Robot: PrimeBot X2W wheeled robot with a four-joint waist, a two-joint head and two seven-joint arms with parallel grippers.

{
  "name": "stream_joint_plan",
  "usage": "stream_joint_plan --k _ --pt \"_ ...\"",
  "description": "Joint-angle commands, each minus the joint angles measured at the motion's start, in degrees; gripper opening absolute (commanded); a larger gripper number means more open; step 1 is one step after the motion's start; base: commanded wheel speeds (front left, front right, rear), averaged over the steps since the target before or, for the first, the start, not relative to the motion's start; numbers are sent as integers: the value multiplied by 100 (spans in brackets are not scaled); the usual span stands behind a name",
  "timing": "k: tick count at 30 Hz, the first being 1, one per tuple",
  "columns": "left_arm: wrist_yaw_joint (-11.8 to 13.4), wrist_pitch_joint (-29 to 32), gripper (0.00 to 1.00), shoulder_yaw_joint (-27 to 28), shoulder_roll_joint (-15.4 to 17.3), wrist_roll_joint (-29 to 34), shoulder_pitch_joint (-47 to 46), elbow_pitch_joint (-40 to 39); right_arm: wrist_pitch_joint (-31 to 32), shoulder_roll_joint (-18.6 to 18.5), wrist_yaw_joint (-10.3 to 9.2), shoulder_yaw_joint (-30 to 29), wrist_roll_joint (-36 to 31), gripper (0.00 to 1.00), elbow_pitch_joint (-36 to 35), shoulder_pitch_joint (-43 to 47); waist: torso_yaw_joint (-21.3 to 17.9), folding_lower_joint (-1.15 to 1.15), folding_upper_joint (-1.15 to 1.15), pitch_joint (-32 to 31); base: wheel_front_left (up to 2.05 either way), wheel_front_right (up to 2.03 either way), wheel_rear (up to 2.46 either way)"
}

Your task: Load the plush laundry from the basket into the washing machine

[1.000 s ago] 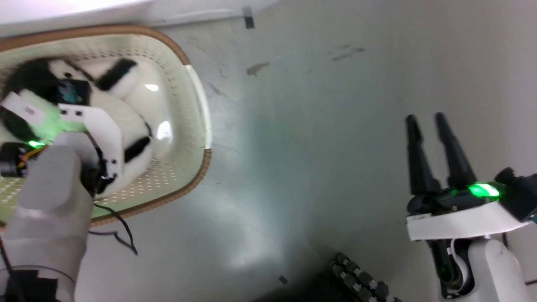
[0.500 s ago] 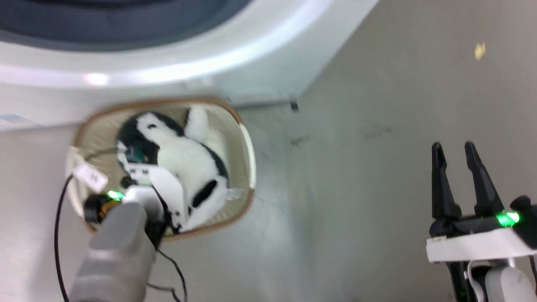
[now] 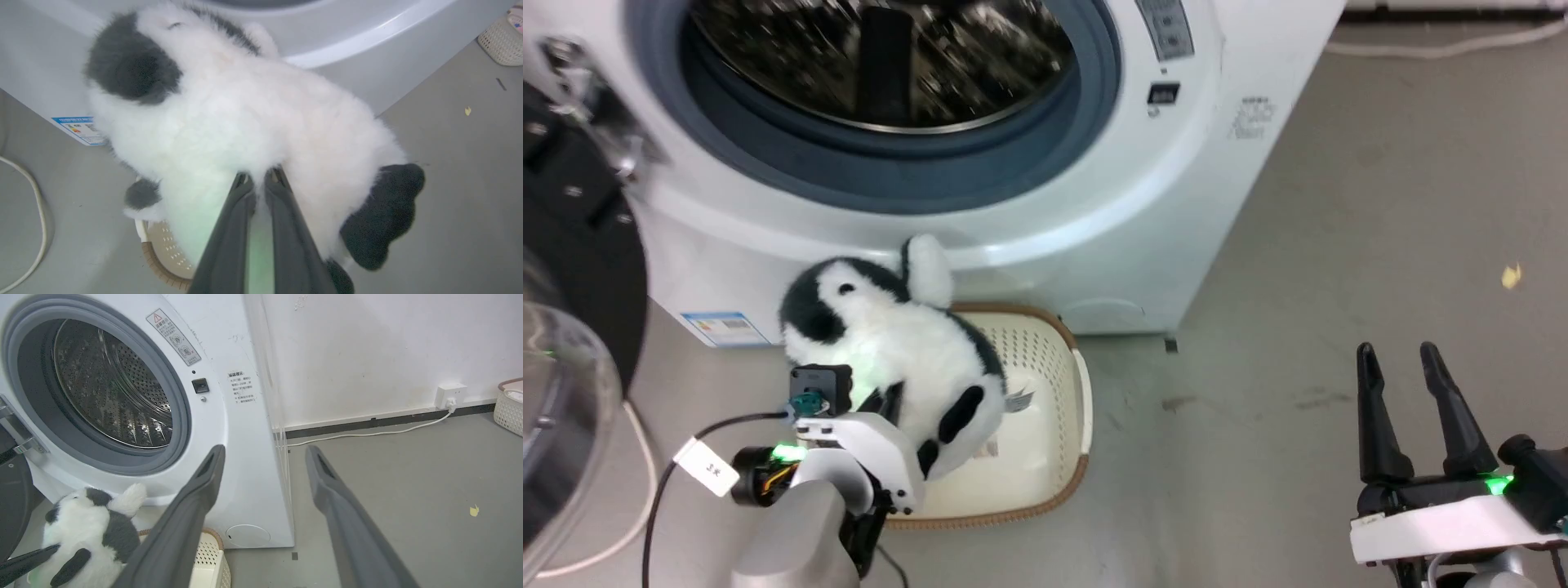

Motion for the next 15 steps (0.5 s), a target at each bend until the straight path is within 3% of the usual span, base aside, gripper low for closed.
stream_joint_plan --k 1,7,11,15 --pt "-23 -98 0 -41 13 -33 93 -199 -25 0 -4 5 -45 100 19 67 120 2 0 -188 0 0 0" --pt "17 -181 0 212 196 43 513 -1876 -25 0 -4 82 -102 100 27 144 49 2 0 -167 0 0 0" --pt "74 -182 0 588 217 185 813 -3218 -25 0 -4 105 -85 100 -12 93 -77 2 0 95 0 0 0" --pt "79 -183 0 822 240 358 792 -4034 -25 0 -4 171 -36 100 -44 -42 -239 2 0 465 0 0 0"
